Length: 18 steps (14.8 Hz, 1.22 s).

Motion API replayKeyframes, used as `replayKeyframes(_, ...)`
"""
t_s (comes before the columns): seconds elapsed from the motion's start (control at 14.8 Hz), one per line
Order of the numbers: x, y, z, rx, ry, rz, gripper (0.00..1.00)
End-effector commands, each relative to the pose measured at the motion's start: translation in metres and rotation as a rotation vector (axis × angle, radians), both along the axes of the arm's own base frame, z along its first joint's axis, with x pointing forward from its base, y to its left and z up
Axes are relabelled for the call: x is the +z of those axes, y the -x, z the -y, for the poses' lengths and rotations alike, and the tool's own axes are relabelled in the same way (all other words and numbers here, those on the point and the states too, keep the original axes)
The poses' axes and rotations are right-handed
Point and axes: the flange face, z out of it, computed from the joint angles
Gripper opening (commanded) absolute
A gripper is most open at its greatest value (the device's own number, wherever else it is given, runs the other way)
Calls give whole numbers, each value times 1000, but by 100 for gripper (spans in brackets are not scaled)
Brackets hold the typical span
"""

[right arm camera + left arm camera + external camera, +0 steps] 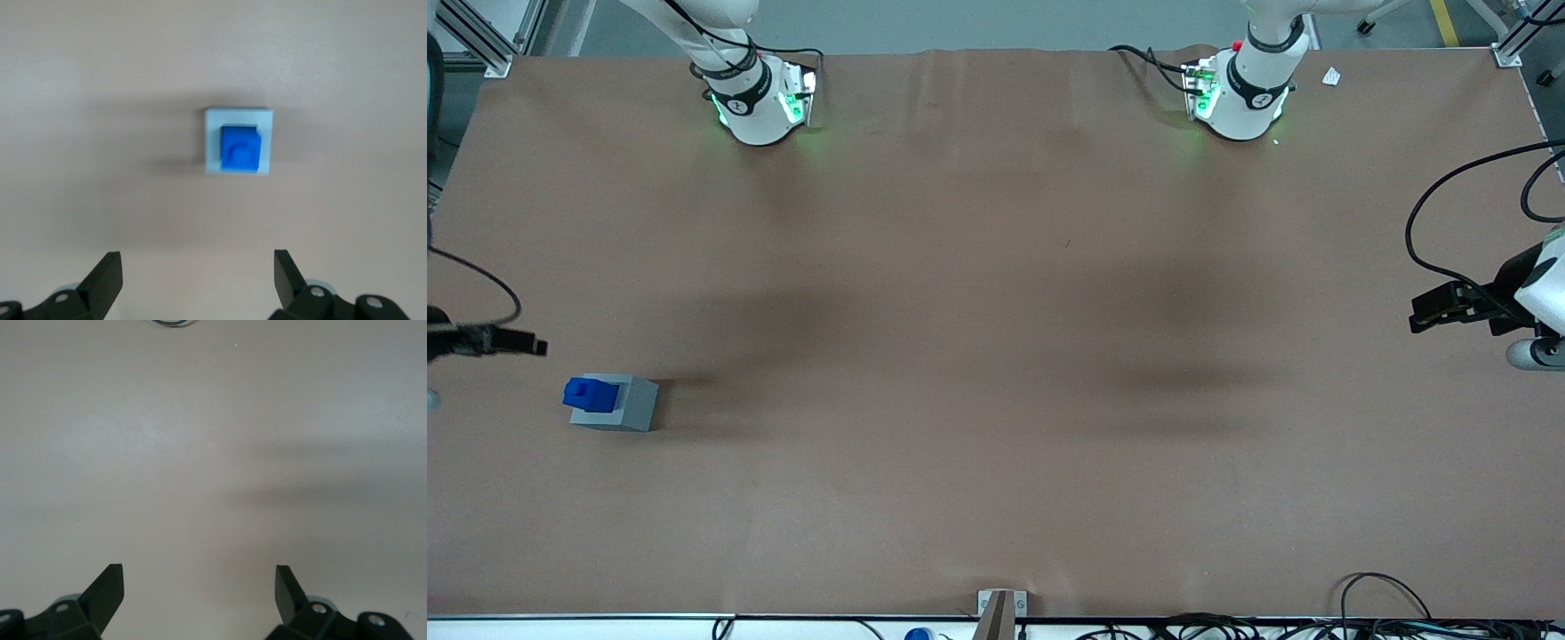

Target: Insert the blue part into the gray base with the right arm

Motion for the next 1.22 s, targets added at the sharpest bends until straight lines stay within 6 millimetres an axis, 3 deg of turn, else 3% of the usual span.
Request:
replayKeyframes(0.0,77,55,-24,3,1,-6,100)
replayKeyframes(0.2,130,101,-71,-19,33,-9,100)
replayKeyframes(0.34,152,120,-106,-53,54,18,100)
replayKeyframes(0.41,158,130,-120,-45,58,36,100)
replayKeyframes(0.61,150,152,-157,-32,80,92,100)
replayKeyframes(0.75,139,165,-164,-19,83,143,100)
replayKeyframes(0.95,129,165,-156,-36,84,171,100)
replayKeyframes(1.08,128,163,-119,-95,83,191,100)
replayKeyframes(1.15,128,163,-111,-110,84,190,100)
